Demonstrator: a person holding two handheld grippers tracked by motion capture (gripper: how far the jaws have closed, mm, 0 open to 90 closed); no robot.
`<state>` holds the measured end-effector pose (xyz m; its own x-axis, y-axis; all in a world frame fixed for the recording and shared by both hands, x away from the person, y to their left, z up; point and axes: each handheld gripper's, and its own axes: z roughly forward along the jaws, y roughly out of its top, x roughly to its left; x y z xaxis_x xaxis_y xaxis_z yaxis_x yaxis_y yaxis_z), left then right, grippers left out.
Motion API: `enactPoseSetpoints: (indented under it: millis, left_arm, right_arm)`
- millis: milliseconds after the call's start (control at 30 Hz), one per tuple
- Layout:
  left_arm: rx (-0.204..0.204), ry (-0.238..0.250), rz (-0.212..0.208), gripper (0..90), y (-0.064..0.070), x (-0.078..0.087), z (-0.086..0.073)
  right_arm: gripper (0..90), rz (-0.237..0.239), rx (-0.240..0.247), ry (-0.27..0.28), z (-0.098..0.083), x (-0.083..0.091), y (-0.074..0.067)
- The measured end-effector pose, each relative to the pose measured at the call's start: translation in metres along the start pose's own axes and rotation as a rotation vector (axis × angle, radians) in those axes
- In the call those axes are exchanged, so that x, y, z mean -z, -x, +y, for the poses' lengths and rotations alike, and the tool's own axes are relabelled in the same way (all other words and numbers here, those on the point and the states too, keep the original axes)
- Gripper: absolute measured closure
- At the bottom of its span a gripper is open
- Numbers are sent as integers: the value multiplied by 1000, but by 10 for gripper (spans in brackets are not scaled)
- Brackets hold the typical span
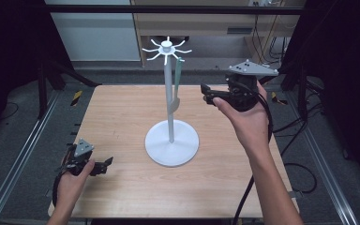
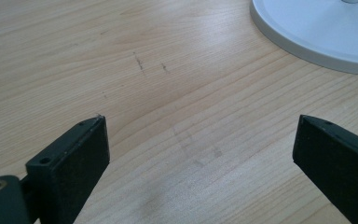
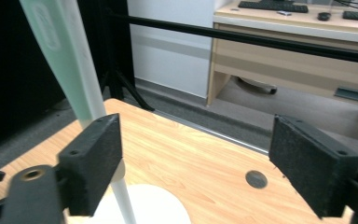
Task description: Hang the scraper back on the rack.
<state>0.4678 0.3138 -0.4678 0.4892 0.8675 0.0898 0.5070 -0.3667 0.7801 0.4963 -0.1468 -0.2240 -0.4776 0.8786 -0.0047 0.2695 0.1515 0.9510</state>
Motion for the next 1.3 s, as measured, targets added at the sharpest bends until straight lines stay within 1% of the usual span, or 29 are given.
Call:
enactPoseSetpoints:
  millis: [133,233,333,400,500,567,633,733,800,900,967,1033,1100,1133,1200,1300]
  left_arm:
    - [-2,1,-1,33,0,0,0]
    - [0,-1,0,33,0,0,0]
    - [3,4,3,32,-1,0,-1]
    - [4,1,-1,32,-2,1,-1]
    - [6,28,-5,31,-2,2,0]
    - [3,34,-1,29,-1,3,0]
    - [1,34,-1,29,-1,3,0]
    - [5,35,0,29,-2,3,0]
    - [7,40,-2,29,-2,4,0]
    - [-5,40,-10,28,-2,5,0]
    - [-2,45,-6,27,-2,4,0]
    - [-9,42,-6,27,-3,5,0]
    - [-1,46,-1,26,-5,5,-1]
    - [-6,43,1,26,-5,5,-1]
    - [-13,41,-10,26,-5,4,-1]
    - [-25,34,-11,26,-2,3,0]
  right_arm:
    - [128,-15,-2,-9,-11,2,3]
    - [103,-26,10,-17,-21,3,5]
    - [79,-31,6,-17,-30,4,8]
    - [73,-31,7,-17,-36,6,10]
    - [74,-43,4,-8,-47,10,13]
    - [69,-46,-1,-4,-53,12,16]
    - [57,-45,10,-7,-61,14,18]
    - [55,-52,23,-25,-74,16,20]
    - [54,-53,13,-32,-83,18,22]
    - [57,-57,-1,-49,-97,20,25]
    - [58,-64,-14,-62,-107,21,27]
    - [59,-63,-26,-73,-118,21,29]
    - [65,-64,-40,-82,-130,21,31]
    - [73,-66,-41,-84,-134,21,31]
    - [72,-71,-35,-99,-145,21,33]
    - [62,-65,-54,-117,-159,19,34]
